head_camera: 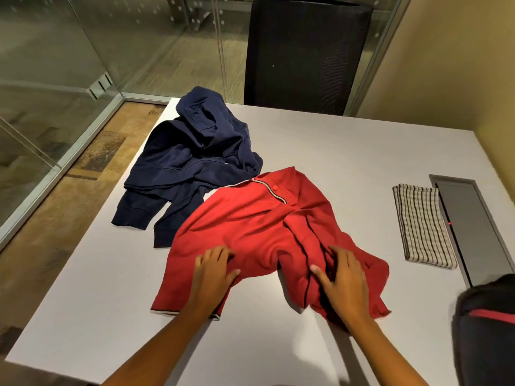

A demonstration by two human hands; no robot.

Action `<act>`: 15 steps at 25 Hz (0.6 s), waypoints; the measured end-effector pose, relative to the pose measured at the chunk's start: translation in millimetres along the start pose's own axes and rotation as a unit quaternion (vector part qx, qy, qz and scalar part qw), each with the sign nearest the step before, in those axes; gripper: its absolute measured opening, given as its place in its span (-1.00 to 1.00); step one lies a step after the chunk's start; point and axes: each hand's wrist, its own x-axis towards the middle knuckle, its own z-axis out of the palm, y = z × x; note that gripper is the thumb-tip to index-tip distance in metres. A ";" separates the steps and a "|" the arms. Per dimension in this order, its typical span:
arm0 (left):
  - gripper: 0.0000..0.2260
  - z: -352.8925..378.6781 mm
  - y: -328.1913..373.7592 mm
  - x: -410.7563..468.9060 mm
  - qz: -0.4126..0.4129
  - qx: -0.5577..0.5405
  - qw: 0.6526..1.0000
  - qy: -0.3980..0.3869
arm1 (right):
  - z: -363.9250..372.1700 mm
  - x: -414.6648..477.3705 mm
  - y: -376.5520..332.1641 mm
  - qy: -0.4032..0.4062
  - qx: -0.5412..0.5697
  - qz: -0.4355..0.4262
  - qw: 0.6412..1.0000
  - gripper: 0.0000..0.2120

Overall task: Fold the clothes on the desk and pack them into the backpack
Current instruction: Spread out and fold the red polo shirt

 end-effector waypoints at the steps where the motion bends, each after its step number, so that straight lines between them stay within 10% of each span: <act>1: -0.61 4.6 3.2 -5.7 -0.004 0.000 1.000 -0.015 | 2.5 -13.9 10.0 -0.014 -0.001 0.039 0.999 -0.52; 6: -0.73 8.5 2.4 -14.7 0.004 0.053 0.999 -0.011 | -10.9 -40.3 31.2 0.050 0.012 0.063 0.997 -0.84; 15: -0.84 2.0 -16.6 -48.4 -0.046 0.079 0.996 -0.005 | -22.3 -81.7 50.6 0.113 -0.005 0.110 0.988 -0.77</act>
